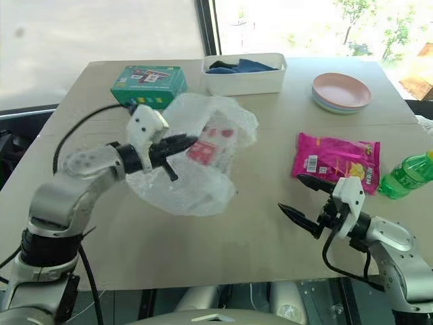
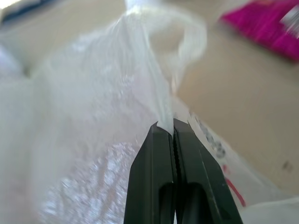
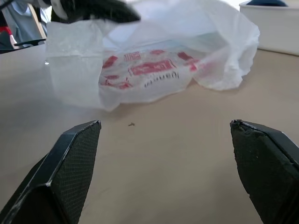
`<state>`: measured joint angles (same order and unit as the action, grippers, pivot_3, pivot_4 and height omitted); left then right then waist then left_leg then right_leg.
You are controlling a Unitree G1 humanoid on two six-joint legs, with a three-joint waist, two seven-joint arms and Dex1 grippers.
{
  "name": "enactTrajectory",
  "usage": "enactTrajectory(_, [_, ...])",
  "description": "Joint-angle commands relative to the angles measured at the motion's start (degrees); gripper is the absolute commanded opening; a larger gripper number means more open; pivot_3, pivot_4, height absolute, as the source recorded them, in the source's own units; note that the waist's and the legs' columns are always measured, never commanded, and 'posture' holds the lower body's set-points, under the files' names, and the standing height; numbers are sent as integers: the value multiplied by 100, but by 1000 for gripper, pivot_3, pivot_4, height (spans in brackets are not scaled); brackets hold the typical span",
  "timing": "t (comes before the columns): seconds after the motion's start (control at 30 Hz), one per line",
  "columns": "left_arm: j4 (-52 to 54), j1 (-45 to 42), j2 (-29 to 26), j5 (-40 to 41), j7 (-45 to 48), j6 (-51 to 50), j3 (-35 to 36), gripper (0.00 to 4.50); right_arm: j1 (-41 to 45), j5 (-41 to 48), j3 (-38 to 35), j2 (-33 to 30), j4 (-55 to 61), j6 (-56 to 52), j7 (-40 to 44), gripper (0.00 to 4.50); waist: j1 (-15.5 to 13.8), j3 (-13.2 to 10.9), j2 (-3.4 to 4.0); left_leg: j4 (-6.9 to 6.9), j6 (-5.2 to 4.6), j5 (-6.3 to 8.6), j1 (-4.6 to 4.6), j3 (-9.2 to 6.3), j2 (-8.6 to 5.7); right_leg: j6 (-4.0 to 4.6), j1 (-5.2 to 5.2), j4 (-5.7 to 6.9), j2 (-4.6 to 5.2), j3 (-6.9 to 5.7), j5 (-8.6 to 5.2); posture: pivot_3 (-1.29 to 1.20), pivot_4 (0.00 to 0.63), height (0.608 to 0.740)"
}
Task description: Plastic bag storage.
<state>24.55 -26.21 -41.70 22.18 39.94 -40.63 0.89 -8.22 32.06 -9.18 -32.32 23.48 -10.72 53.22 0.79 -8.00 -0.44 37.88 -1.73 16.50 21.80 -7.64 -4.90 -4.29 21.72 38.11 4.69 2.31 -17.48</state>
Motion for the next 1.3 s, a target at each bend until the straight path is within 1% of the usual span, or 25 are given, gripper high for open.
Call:
enactTrajectory(0.03, [-5, -205, -353, -48, 257, 88, 121, 31, 105, -135, -123, -37, -50, 228, -74, 4500, 15, 0, 1, -1, 0, 0, -1, 0, 0, 0, 1, 2, -3, 2, 0, 0, 150, 740])
enactTrajectory(0.17, [-117, -393, -474, -68, 298, 62, 126, 31, 214, -375, -144, -57, -168, 363, -205, 4500, -5, 0, 0, 2, 0, 0, -1, -2, -1, 0, 2, 3, -4, 0, 0, 0, 150, 740])
enactTrajectory(0.2, [-164, -420, -543, -165, 318, 96, 60, 31, 336, -703, -150, -62, -330, 515, -420, 4500, -8, -1, 0, 4, 0, 0, 0, -2, -1, 0, 1, 3, -3, 0, 0, 0, 150, 740])
enactTrajectory(0.3, [-346, -504, -618, -414, 250, 85, -102, 31, 865, -2089, -230, -218, -1051, 1108, -1401, 4500, -2, -1, 1, 15, 0, 0, -2, 2, -6, -5, 2, 8, -15, 3, 3, 0, 150, 740])
enactTrajectory(0.43, [-404, -560, -505, -501, 205, 86, -195, 31, 1082, -3706, 133, -1124, -1707, 1863, -1718, 4500, -32, -1, 1, 23, 0, 0, 4, 0, -12, -6, 11, 21, -19, 2, 3, 0, 150, 740])
enactTrajectory(0.5, [-425, -571, -466, -562, 178, 95, -247, 31, 1115, -4129, 181, -1457, -2035, 2363, -1865, 4500, -22, -1, 1, 26, 0, 0, 5, -1, -12, -5, 11, 20, -20, 0, 3, 0, 150, 740])
enactTrajectory(0.67, [-443, -618, -350, -597, 101, 56, -208, 31, 762, -4416, 69, -2059, -2620, 3267, -1851, 4500, -13, -2, -1, 27, 0, 0, 7, 5, -10, -5, 6, 20, -19, 6, 3, 0, 150, 740])
enactTrajectory(0.8, [-496, -688, -237, -530, 10, -7, -138, 31, 621, -4646, -41, -2320, -2796, 3478, -2051, 4500, -3, -2, 0, 29, 0, 0, 5, 7, -7, -6, 3, 21, -20, 8, 3, 0, 150, 740])
enactTrajectory(0.97, [-482, -682, -158, -524, 13, -20, -182, 31, 1092, -5194, 137, -2181, -3062, 3284, -2678, 4500, 17, -1, 0, 33, 0, 0, 1, 16, -7, -6, 4, 31, -23, 19, 3, 0, 150, 740])
enactTrajectory(1.07, [-481, -673, -148, -520, 18, -24, -187, 31, 1348, -5456, 323, -2090, -3261, 3247, -2887, 4500, 12, -1, -1, 34, 0, 0, 0, 17, -6, -6, 5, 33, -23, 19, 3, 0, 150, 740])
enactTrajectory(1.1, [-484, -667, -157, -530, 23, -16, -187, 0, 1383, -5520, 366, -2077, -3318, 3258, -2941, 3951, 11, -1, -1, 34, 0, 0, 1, 15, -6, -6, 5, 33, -24, 17, 3, 0, 150, 740])
enactTrajectory(1.13, [-497, -671, -166, -532, 31, -12, -174, 0, 1407, -5477, 377, -2041, -3335, 3293, -2960, 3730, 0, -1, -1, 34, 0, 0, 1, 15, -6, -6, 5, 33, -23, 17, 3, 0, 150, 740])
enactTrajectory(1.2, [-511, -671, -178, -523, 40, -14, -145, 0, 1416, -5426, 390, -2016, -3306, 3349, -3002, 2886, -16, -2, -1, 34, 0, 0, 5, 11, -6, -5, 5, 29, -22, 12, 3, 0, 150, 740])
enactTrajectory(1.23, [-512, -669, -184, -516, 42, -17, -132, 0, 1409, -5427, 392, -2015, -3278, 3366, -3021, 2329, -14, -2, -1, 34, 0, 0, 6, 12, -7, -5, 5, 28, -21, 13, 3, 0, 150, 740])
enactTrajectory(1.27, [-516, -665, -191, -522, 44, -11, -134, 0, 1406, -5398, 398, -2007, -3263, 3385, -3009, 1943, -7, -2, -1, 34, 0, 0, 6, 13, -7, -6, 5, 27, -21, 14, 3, 0, 150, 740])
enactTrajectory(1.3, [-513, -657, -187, -519, 41, -13, -134, 0, 1394, -5342, 415, -2001, -3246, 3432, -2961, 1327, -2, -2, -1, 34, 0, 0, 6, 15, -7, -6, 5, 27, -21, 16, 3, 0, 150, 740])
